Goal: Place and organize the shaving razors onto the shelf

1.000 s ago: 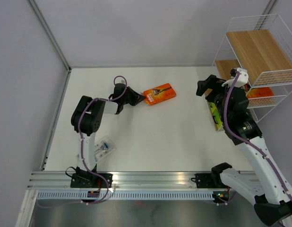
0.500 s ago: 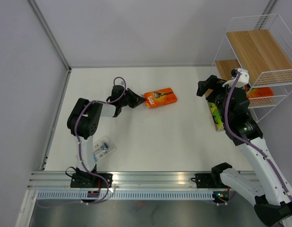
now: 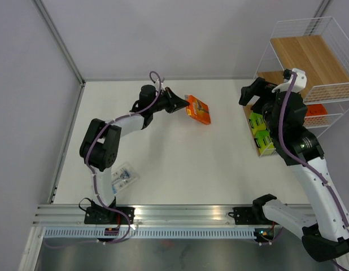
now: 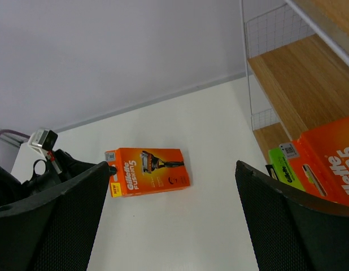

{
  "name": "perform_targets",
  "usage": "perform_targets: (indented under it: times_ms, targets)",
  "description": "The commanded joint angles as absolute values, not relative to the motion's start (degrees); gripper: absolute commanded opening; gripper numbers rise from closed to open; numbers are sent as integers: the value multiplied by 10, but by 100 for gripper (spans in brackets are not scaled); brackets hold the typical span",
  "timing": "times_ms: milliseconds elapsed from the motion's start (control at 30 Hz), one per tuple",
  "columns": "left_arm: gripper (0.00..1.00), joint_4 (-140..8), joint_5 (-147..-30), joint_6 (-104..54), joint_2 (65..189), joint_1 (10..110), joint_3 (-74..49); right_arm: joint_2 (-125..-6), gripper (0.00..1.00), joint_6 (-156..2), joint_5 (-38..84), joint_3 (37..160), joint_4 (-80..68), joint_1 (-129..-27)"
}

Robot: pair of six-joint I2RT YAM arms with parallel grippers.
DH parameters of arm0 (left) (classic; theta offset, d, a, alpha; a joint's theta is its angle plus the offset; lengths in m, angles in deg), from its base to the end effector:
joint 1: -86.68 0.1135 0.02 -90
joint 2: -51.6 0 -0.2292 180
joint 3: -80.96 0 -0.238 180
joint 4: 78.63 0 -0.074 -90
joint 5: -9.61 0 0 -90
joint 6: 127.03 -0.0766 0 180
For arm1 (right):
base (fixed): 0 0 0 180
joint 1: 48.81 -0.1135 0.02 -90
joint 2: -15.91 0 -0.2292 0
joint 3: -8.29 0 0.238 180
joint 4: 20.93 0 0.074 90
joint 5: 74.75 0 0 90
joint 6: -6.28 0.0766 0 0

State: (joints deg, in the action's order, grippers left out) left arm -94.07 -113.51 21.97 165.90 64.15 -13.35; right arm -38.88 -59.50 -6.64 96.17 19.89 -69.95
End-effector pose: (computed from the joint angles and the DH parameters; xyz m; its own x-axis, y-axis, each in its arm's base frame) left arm 0.4068 -0.2141 0.1770 -0.8047 -0.4434 -0.3948 0.2380 0.3683 -0.8987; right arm 0.2258 0.0567 0.4112 -0.1103 0.3655 -0.9243 0.0605 0.9307 0.3608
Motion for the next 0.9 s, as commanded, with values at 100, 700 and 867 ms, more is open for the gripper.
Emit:
perform_targets:
  times_ms: [100, 700, 867]
  targets:
    - [2, -878, -1161, 85, 1572, 613, -29, -433, 98, -603, -91, 1098, 303, -700]
    - [2, -831, -1239, 85, 1615, 509, 278, -338, 98, -593, -102, 1073, 303, -700]
    - [2, -854, -1244, 124, 1668, 483, 363, -305, 98, -585, -117, 1074, 310, -700]
